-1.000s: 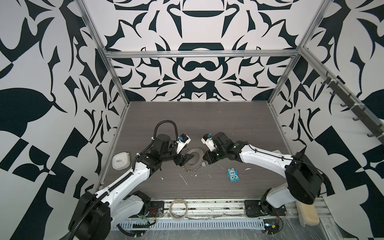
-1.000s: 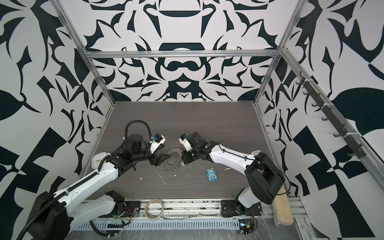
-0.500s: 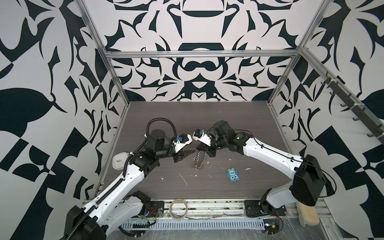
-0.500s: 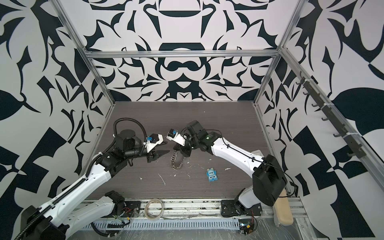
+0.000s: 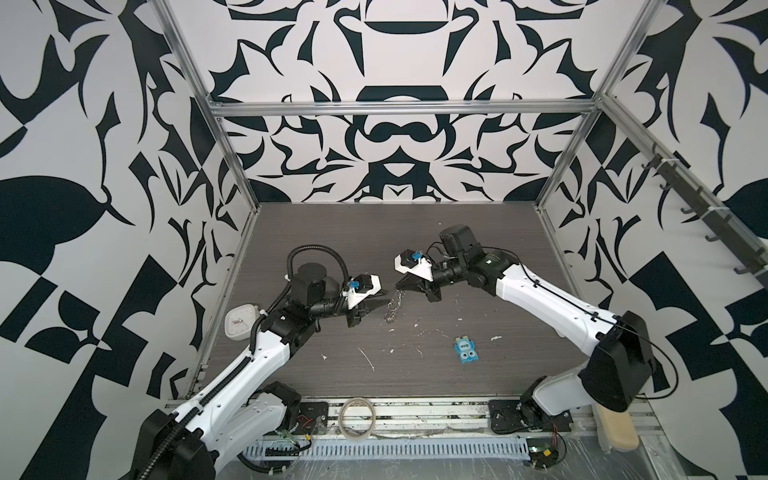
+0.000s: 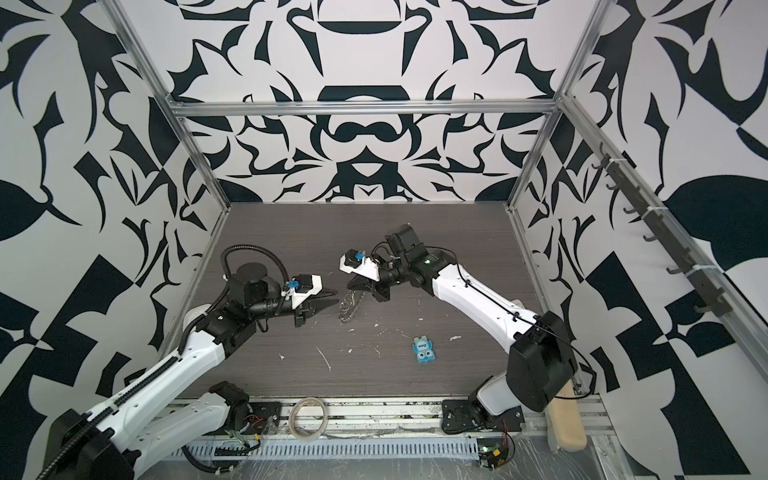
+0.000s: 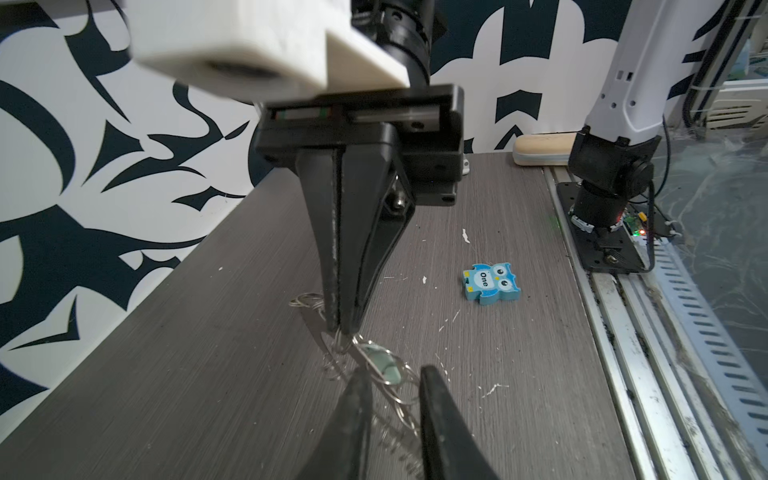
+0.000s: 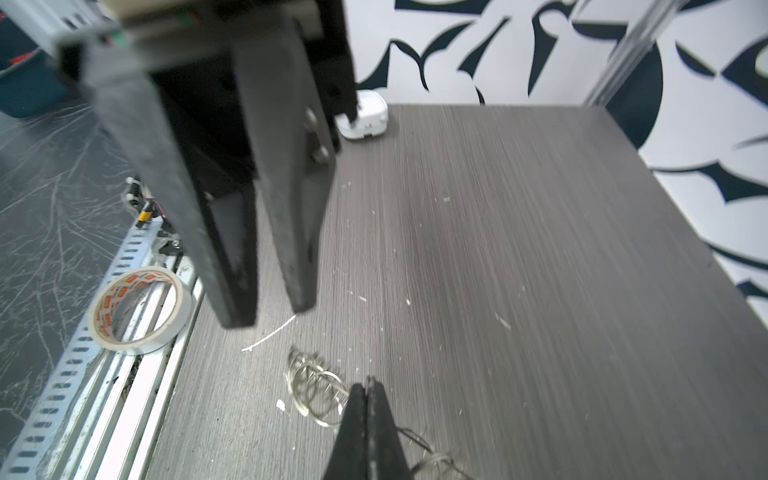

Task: Remove the keys from the keyring

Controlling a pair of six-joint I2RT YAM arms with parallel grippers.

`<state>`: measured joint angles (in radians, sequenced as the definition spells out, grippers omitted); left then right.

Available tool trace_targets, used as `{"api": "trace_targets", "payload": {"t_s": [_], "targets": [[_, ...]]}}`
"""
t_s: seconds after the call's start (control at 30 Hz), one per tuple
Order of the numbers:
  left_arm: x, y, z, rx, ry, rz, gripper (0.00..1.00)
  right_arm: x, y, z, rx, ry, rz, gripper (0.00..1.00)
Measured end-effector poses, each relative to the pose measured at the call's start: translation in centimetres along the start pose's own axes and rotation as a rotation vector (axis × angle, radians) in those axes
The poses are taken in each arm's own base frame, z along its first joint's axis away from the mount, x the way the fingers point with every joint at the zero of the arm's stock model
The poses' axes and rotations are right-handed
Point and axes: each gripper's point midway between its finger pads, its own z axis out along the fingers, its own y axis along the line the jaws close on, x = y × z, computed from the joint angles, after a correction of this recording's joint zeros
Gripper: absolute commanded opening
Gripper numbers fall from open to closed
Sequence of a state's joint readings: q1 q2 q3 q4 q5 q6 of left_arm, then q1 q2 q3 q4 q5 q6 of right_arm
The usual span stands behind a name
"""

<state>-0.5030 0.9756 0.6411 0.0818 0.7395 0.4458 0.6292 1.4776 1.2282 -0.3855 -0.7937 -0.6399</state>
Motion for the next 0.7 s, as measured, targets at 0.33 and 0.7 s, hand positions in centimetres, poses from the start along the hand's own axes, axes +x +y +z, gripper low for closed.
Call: {"api": "trace_targets", "payload": {"t_s": [0.33, 0.7], "targets": [[-3.1, 1.5, -0.4, 0.011, -0.075, 0.042, 0.23, -3.1, 1.4, -2.0, -0.011, -0.075, -0.102, 0.00], [-4.7, 1.3, -0.4, 0.049, -0.136, 0.038, 0.32, -6.0, 2.4, -4.0, 0.014, -0.163, -0.190, 0.00]]}}
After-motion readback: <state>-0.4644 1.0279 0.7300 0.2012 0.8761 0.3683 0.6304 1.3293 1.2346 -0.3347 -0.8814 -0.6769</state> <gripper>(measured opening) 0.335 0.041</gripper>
